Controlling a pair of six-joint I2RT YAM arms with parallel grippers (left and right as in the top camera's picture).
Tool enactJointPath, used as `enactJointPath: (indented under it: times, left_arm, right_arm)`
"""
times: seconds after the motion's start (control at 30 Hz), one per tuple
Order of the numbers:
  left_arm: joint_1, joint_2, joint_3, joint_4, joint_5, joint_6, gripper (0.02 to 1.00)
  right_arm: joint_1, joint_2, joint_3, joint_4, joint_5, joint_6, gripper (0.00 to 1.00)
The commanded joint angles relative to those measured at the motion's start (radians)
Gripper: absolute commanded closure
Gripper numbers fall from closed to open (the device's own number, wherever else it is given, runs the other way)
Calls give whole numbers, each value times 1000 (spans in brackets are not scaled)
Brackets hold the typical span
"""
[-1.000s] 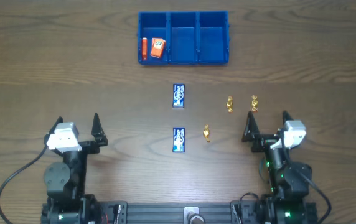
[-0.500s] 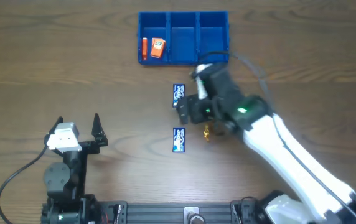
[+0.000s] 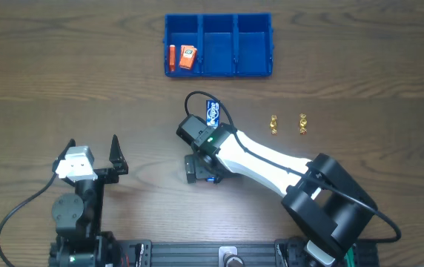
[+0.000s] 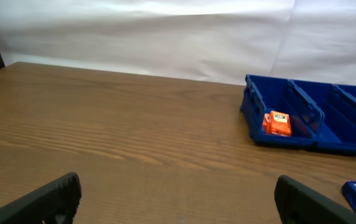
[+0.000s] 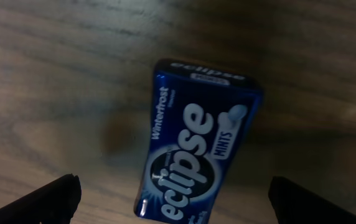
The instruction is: Sort Candies Into Trays
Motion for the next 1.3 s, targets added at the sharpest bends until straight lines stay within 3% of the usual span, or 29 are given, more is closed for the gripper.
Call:
enactJointPath:
  times: [0.03, 0.13, 0.27, 0.33, 0.43, 0.53, 0.63, 0.67, 0.77, 0.9, 0.97, 1.13, 1.3]
  left_arm:
    - [0, -6, -20, -36, -5, 0, 20]
    - [0, -6, -20, -36, -5, 0, 20]
    - [0, -6, -20, -36, -5, 0, 20]
    - [0, -6, -20, -36, -5, 0, 20]
    - [0, -6, -20, -36, -5, 0, 20]
    - [0, -6, -20, -36, -5, 0, 20]
    - [0, -6, -20, -36, -5, 0, 20]
    - [0, -6, -20, -36, -5, 0, 20]
    - [0, -6, -20, -36, -5, 0, 20]
    - [0, -6, -20, -36, -5, 0, 20]
    - [0, -6, -20, -36, -5, 0, 20]
    - [0, -6, -20, -36, -5, 0, 20]
    - [0, -6, -20, -36, -5, 0, 20]
  right_arm:
    - [-1, 42, 20, 13, 57, 67, 14]
    - [-1, 51, 20, 19, 62, 72, 91]
    - [-1, 54, 20, 20, 78, 100, 373]
    - [-1, 57, 20, 27, 82, 106, 564]
    - [-1, 57, 20, 39, 82, 106, 752]
    - [-1, 48, 29, 64, 102, 103, 766]
    - [-36, -78, 145, -44, 285, 70, 779]
    - [-72, -107, 228, -89, 326, 34, 779]
    - [-179, -79, 517, -170, 340, -140, 785]
    - [-266, 115, 887, -176, 483, -331, 785]
    - [-297, 221, 984, -135, 482, -396, 781]
    - [-364, 405, 1021, -13, 372, -408, 781]
    - [-367, 502, 1021, 36, 346, -400, 770]
